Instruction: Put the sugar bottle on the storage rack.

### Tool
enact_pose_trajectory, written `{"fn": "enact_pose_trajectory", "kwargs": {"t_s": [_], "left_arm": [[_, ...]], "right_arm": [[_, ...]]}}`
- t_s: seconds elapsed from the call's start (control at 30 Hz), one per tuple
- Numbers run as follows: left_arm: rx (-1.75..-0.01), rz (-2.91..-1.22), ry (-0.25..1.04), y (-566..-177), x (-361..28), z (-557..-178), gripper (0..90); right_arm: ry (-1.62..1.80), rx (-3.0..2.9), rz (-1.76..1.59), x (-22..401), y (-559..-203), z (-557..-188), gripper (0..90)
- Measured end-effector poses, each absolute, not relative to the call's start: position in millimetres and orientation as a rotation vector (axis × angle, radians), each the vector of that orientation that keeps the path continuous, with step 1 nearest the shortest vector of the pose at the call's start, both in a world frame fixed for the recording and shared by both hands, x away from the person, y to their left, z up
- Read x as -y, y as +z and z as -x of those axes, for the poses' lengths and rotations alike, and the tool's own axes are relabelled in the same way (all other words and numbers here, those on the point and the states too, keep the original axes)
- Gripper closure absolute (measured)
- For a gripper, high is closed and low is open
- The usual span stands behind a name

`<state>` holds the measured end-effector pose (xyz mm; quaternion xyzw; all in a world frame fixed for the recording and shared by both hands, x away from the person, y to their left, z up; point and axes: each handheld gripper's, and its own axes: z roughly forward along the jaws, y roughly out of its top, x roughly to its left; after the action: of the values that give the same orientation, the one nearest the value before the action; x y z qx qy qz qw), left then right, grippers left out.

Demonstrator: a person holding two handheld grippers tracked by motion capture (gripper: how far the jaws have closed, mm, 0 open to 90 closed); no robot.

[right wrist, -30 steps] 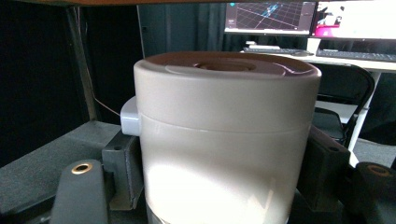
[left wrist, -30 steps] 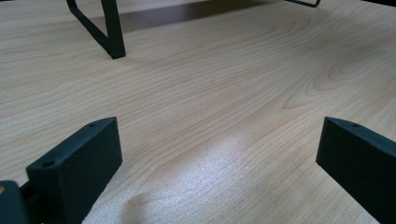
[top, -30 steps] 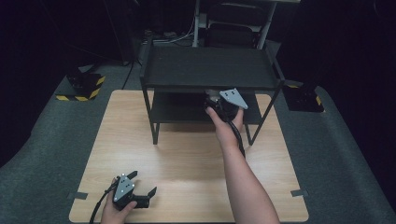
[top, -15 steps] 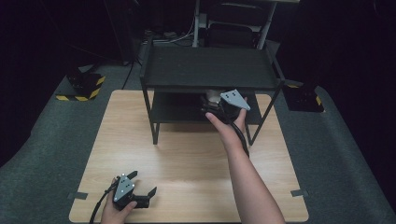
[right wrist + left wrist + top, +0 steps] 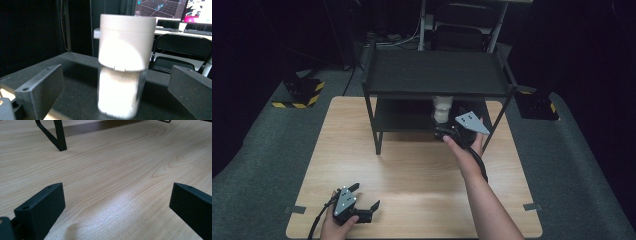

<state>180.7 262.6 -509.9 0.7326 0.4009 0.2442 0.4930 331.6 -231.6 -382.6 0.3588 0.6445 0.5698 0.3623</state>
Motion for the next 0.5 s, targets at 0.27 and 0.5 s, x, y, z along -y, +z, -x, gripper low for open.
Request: {"fn": "enact_pose_trajectory", "kwargs": {"t_s": [0.27,0.5], "left_arm": [[-0.967,-1.782,0.602,-509.7,-262.0,-179.9,0.4],[-0.965,-1.783,0.606,-509.9,-261.7,-179.3,0.5]], "right_arm": [[1.504,-1.672,-0.87,245.8,-396.8,-307.8,0.0],[1.509,-1.694,-0.844,255.8,-413.7,-286.4,0.0]]}}
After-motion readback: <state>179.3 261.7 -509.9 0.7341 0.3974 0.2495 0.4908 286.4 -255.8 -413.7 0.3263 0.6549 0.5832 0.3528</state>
